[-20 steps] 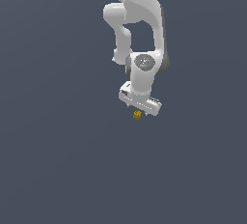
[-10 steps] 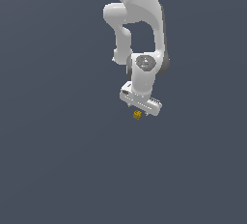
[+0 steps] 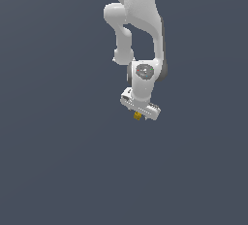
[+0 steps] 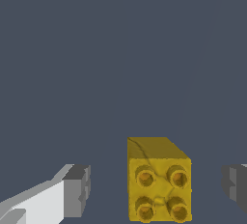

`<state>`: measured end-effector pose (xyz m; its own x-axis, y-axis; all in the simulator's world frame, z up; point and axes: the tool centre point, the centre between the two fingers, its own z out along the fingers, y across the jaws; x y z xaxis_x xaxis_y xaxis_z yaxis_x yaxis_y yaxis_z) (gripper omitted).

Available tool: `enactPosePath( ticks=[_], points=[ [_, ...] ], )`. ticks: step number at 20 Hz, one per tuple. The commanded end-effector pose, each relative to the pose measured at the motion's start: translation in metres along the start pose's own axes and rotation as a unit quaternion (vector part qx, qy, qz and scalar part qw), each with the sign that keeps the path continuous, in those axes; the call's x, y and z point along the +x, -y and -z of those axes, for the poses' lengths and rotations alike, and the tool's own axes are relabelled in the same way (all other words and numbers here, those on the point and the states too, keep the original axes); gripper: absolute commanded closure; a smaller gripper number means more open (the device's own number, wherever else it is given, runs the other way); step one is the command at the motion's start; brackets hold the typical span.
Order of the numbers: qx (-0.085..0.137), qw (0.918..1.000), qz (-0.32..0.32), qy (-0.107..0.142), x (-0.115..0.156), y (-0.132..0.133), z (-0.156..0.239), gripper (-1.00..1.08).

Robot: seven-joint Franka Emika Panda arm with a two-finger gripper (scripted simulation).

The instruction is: Pick up the object and move it to a goal position.

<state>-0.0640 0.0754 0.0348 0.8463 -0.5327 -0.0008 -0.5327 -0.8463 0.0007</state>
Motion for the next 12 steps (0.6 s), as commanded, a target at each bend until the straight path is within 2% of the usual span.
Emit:
enactPosePath(
  ticks=[1,5,6,12],
  points=[
    [0.0,1.0,0.0,0.0,0.0002,0.0002,-0.0085,-0.92],
    [0.0,1.0,-0.001,0.0,0.0008,0.0005,-0.0128,-0.92],
    [0.0,1.0,-0.001,0.0,0.0008,0.0005,-0.0128,1.08],
    [0.0,1.0,-0.001,0.0,0.0008,0.0005,-0.0128,1.08]
  ],
)
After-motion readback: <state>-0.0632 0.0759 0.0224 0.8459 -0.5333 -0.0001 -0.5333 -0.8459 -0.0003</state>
